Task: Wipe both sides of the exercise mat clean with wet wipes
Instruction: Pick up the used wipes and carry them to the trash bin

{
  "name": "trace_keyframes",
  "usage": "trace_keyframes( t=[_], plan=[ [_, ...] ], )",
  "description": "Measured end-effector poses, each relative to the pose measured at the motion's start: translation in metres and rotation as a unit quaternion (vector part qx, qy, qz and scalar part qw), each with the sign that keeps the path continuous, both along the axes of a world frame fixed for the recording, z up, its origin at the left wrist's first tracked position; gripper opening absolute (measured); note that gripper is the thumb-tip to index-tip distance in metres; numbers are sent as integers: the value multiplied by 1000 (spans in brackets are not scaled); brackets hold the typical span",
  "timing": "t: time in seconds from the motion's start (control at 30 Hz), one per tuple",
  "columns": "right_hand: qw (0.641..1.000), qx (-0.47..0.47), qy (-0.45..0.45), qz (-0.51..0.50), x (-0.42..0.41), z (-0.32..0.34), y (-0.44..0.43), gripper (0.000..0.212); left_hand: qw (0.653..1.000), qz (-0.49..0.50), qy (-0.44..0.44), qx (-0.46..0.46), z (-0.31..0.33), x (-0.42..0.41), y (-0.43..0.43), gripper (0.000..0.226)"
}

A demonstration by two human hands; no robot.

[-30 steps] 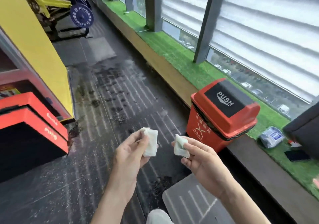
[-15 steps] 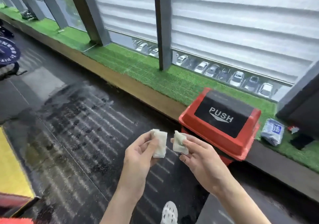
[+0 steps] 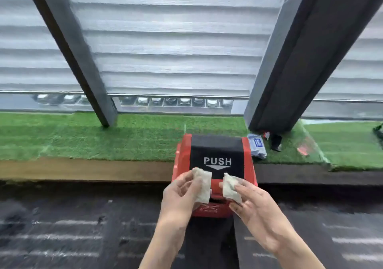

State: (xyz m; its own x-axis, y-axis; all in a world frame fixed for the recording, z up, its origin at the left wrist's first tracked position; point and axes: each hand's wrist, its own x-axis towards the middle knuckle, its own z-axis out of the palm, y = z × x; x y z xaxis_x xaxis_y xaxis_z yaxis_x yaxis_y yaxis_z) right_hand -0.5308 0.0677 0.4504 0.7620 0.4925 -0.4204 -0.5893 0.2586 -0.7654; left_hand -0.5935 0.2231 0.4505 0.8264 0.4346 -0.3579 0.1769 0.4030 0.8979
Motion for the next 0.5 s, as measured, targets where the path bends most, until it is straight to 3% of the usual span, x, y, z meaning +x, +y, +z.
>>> trace_keyframes(
  t=[0.23, 0.5],
  plan=[
    [997, -24, 8, -68, 11, -12, 34, 34, 995, -95, 2, -4, -16, 38, 46, 18],
    [991, -85, 65, -80, 68, -60, 42, 28, 988, -124, 88, -3, -70, 90, 71, 14]
  ],
)
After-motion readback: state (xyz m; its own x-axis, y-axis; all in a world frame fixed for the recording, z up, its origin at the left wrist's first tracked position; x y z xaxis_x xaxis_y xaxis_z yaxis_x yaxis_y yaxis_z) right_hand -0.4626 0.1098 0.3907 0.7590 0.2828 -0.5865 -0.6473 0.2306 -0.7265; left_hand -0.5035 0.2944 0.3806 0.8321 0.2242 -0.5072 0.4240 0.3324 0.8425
